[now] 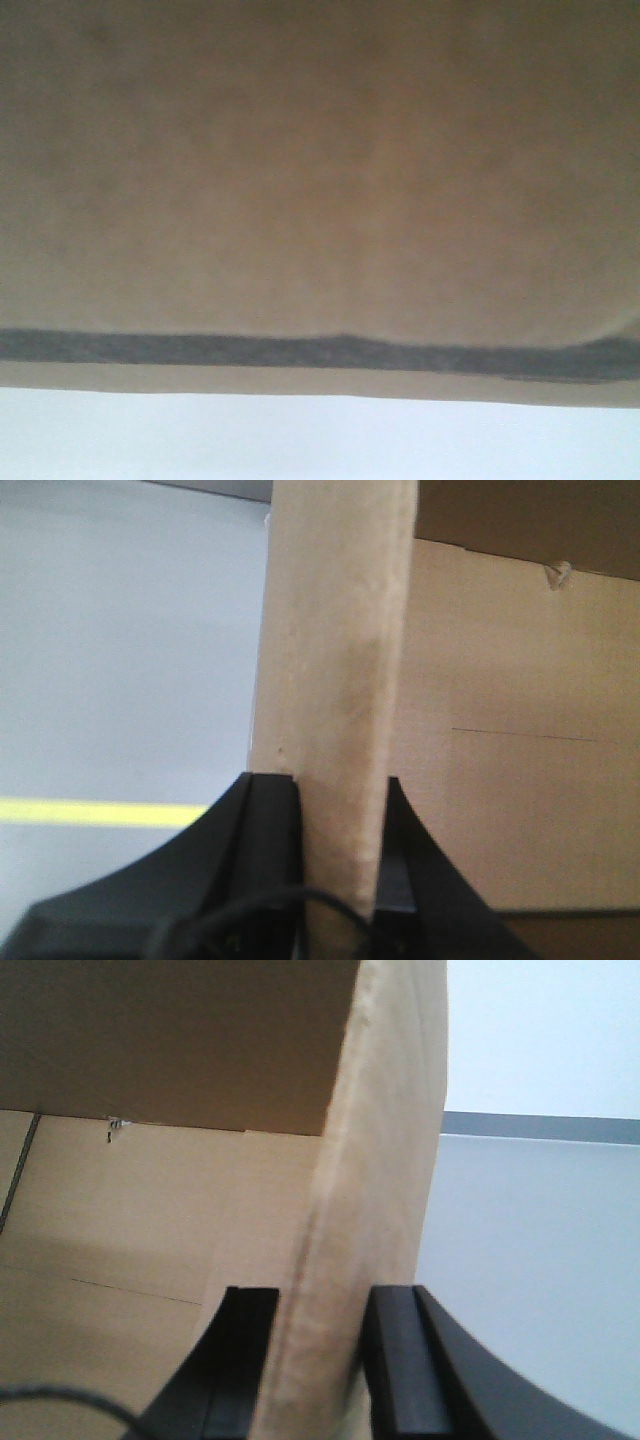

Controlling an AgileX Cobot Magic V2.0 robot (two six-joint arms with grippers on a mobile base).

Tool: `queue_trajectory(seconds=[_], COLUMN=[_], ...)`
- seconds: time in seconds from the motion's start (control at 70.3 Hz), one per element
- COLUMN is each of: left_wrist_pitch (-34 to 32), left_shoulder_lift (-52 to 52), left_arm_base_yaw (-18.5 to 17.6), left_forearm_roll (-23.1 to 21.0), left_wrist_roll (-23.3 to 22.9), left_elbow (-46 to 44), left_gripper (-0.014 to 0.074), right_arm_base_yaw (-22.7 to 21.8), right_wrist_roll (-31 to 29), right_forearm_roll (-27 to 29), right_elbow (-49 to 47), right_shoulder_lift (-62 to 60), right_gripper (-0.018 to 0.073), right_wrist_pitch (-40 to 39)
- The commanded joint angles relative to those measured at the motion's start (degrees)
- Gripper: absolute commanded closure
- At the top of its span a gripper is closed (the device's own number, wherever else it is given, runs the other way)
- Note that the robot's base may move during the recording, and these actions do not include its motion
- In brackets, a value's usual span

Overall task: Grab box from left shelf to table start
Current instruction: 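Carry the box with both grippers as the base drives to the table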

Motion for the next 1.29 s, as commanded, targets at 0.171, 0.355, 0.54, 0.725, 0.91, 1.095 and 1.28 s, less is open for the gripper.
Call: queue_trajectory(seconds=[0.171, 0.355, 0.54, 0.725, 0.91, 1.095, 1.28], left_wrist_pitch=[-10.39, -10.50, -10.50, -10.50, -10.39, -10.61, -10.61], left_shoulder_lift=[0.11, 0.11, 0.11, 0.11, 0.11, 0.11, 0.11], left_arm_base_yaw=[-0.08, -0.08, -0.08, -0.08, -0.21, -0.21, -0.21], left_forearm_roll=[0.12, 0.12, 0.12, 0.12, 0.12, 0.12, 0.43], left_wrist_roll=[-2.34, -2.34, -2.34, -2.34, -2.34, -2.34, -2.34], left_elbow=[-2.42, -2.42, -2.42, -2.42, -2.42, -2.42, -2.42], left_gripper=[0.0687, 0.0687, 0.0687, 0.0687, 0.0687, 0.0687, 0.0687], right_arm_base_yaw=[-0.43, -0.43, -0.43, -0.43, -0.43, -0.43, -0.43], right_wrist_roll=[-1.13, -1.13, -1.13, -1.13, -1.13, -1.13, -1.13], right_forearm_roll=[-4.14, -4.14, -4.14, -4.14, -4.14, -4.14, -4.14], right_elbow=[-1.53, -1.53, -1.53, -1.53, -1.53, -1.53, -1.53], right_shoulder_lift=[1.11, 1.11, 1.11, 1.11, 1.11, 1.11, 1.11], right_gripper=[0.0501, 0.0501, 0.0501, 0.0501, 0.0501, 0.0501, 0.0501], right_wrist_pitch=[-8.40, -8.40, -8.40, -8.40, -8.40, -8.40, -8.20])
